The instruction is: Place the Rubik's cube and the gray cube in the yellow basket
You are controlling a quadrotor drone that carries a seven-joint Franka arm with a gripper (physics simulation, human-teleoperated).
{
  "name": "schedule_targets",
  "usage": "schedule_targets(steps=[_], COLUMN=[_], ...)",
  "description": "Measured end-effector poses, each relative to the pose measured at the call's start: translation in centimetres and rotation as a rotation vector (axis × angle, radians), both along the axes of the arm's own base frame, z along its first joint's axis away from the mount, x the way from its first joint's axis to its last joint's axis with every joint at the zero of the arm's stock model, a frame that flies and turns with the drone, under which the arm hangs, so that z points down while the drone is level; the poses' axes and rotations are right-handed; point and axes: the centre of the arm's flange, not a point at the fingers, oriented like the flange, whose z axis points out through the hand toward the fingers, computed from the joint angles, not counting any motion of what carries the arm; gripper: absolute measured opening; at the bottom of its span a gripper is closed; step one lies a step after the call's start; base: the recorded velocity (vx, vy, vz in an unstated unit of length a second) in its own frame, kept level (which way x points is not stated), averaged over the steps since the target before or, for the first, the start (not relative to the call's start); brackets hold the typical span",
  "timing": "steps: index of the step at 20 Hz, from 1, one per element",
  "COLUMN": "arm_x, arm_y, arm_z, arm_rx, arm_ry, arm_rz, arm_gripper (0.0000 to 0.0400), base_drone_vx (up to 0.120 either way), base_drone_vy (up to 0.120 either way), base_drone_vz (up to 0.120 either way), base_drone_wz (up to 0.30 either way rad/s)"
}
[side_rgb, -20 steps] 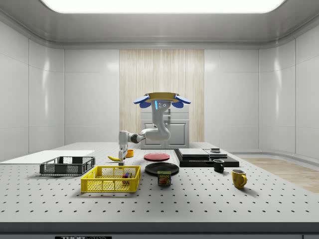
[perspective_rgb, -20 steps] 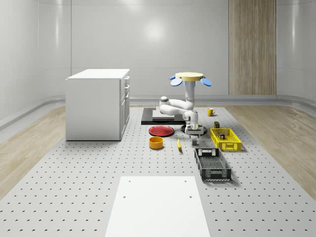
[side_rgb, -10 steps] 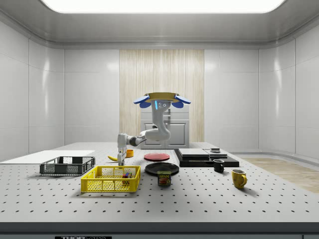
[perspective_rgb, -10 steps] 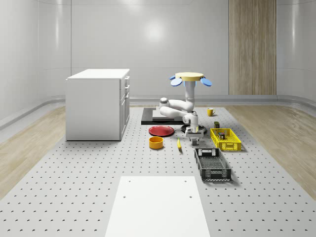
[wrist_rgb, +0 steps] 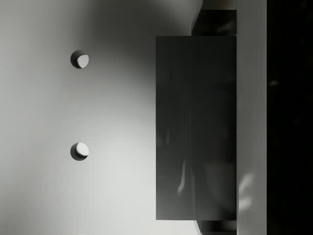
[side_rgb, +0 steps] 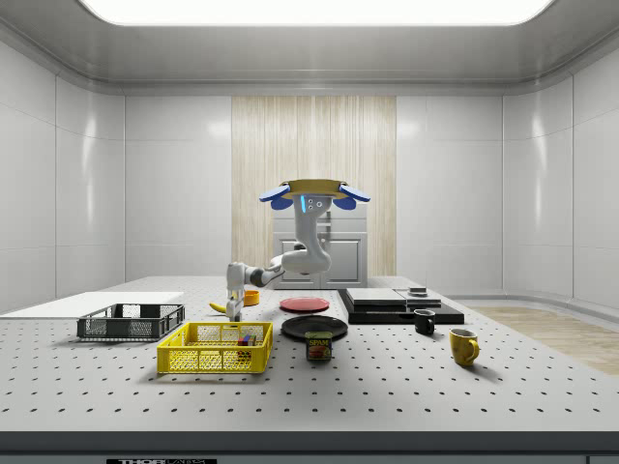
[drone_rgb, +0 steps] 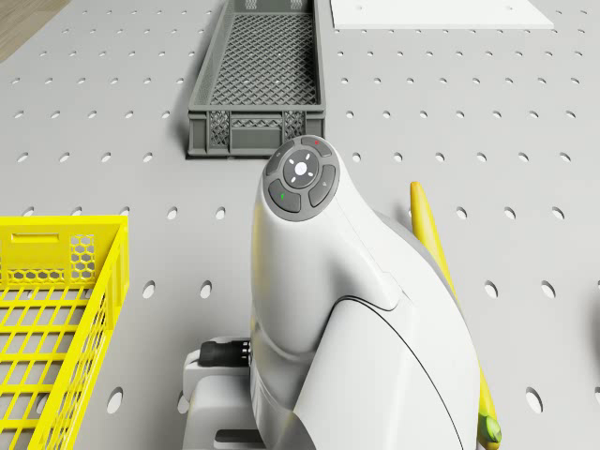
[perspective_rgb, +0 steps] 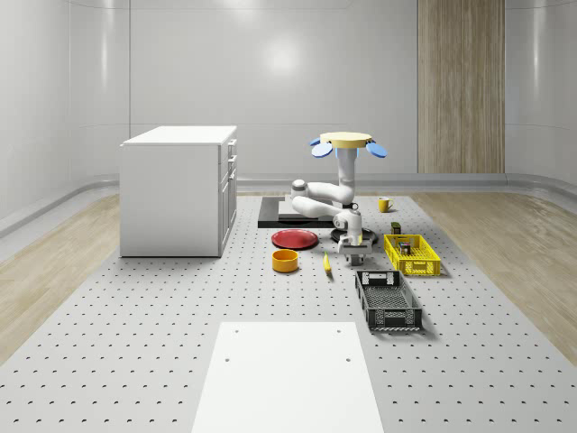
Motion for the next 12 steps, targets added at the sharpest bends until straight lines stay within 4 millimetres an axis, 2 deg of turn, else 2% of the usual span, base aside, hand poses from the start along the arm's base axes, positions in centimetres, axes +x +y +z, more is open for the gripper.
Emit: schedule_targets(steps=[8,10,12], arm_x=[0.06,0.06,0.06], arm_y=[0.14,0.14,0.15], arm_z=[0.19,0.21,0.21], arm_rx=[0.000,0.000,0.000], arm_ry=[0.000,0.000,0.000], arm_rz=[0.000,0.000,0.000], arm_gripper=[0.0400,0.0341,0.0305], base_drone_vx=[0.000,0.000,0.000], base_drone_vy=[0.000,0.000,0.000], base_drone_vz=[0.000,0.000,0.000], base_drone_wz=[0.000,0.000,0.000])
